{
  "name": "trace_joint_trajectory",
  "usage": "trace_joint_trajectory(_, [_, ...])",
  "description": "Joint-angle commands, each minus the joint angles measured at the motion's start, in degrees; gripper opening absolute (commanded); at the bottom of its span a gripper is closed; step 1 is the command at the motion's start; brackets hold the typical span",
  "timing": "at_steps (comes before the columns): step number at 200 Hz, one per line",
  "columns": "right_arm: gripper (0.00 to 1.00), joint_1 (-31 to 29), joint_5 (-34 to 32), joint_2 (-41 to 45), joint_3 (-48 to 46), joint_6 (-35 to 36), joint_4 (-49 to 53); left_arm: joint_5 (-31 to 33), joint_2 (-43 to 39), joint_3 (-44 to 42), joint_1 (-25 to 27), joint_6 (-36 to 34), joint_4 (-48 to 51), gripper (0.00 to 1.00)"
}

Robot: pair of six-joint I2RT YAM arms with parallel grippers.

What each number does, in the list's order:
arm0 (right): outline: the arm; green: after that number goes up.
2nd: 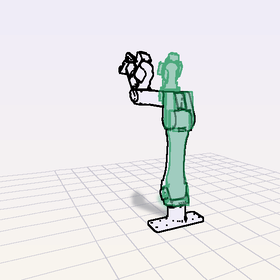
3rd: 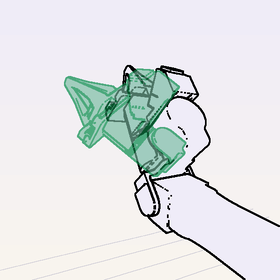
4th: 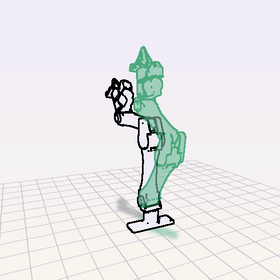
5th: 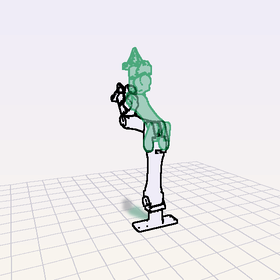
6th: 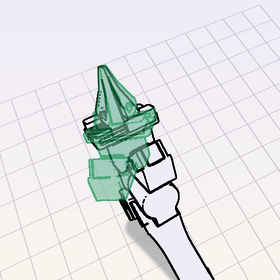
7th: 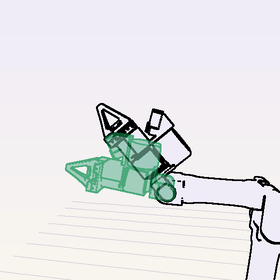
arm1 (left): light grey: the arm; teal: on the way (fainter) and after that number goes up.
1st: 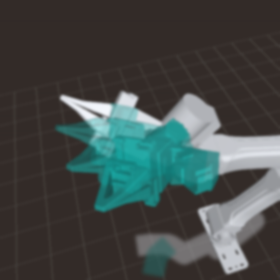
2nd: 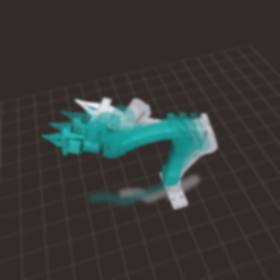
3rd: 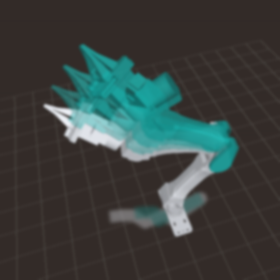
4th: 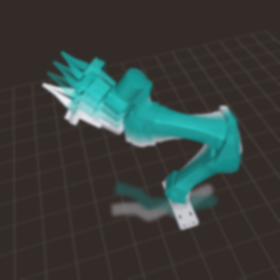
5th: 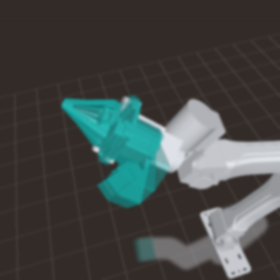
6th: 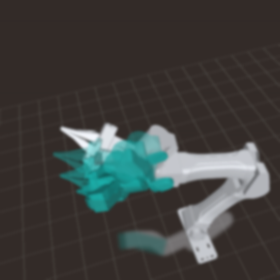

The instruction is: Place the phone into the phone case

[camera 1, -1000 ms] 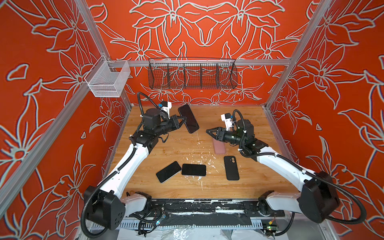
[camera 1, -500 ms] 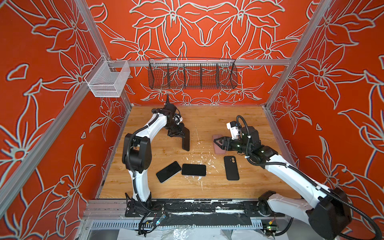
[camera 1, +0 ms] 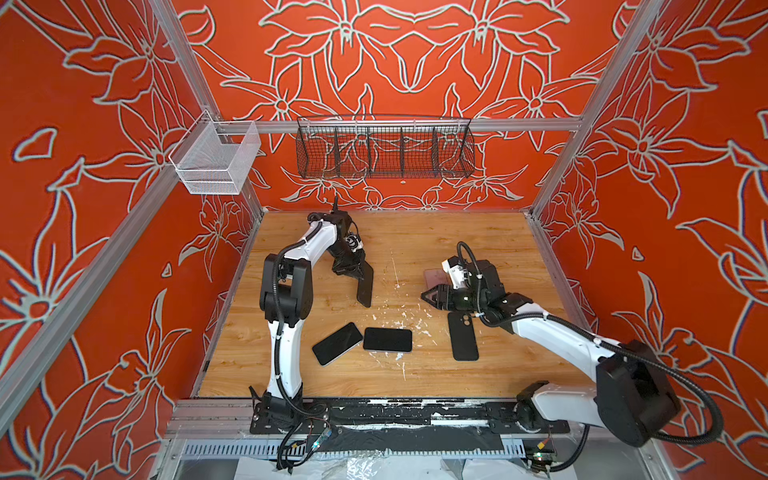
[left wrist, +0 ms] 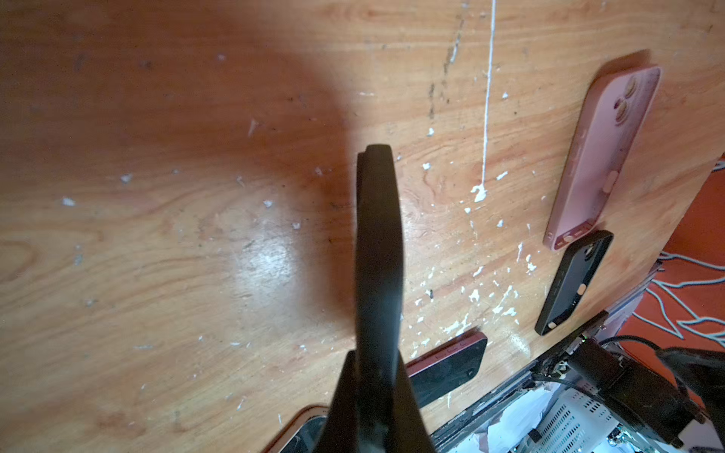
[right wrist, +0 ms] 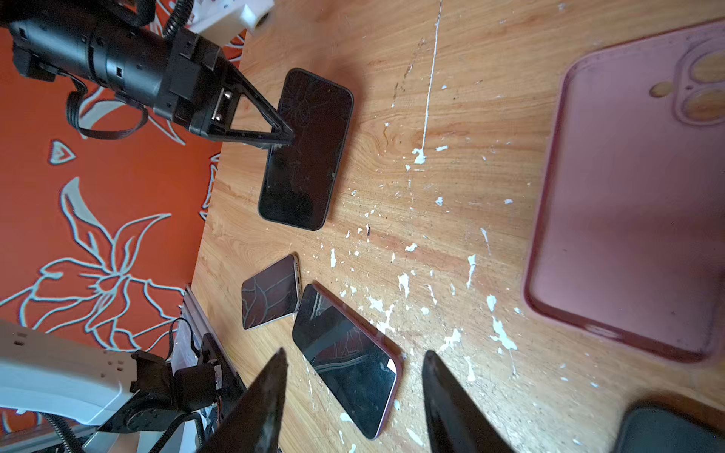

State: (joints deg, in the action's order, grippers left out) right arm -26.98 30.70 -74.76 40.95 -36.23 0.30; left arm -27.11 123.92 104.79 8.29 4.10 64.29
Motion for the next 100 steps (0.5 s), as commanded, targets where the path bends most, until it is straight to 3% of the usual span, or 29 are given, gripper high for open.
trace_joint_trajectory(1, [0.56, 0.2, 2.85, -1.7, 1.45, -0.05, -2.1, -1.64, 0.83, 0.51, -1.67, -1.49, 0.09, 0.07])
trace_joint_trajectory(33, [0.56, 0.2, 3.98, -4.02, 2.99, 0.38, -1.94, 1.56, 1.33, -0.14, -2.91, -2.45, -0.36, 0.25])
trace_joint_trajectory(100, [0.56, 0.29, 5.21, -6.45, 3.87, 0.54, -2.45, 5.86, 1.96, -3.72, -5.43, -0.63, -3.9, 0.31])
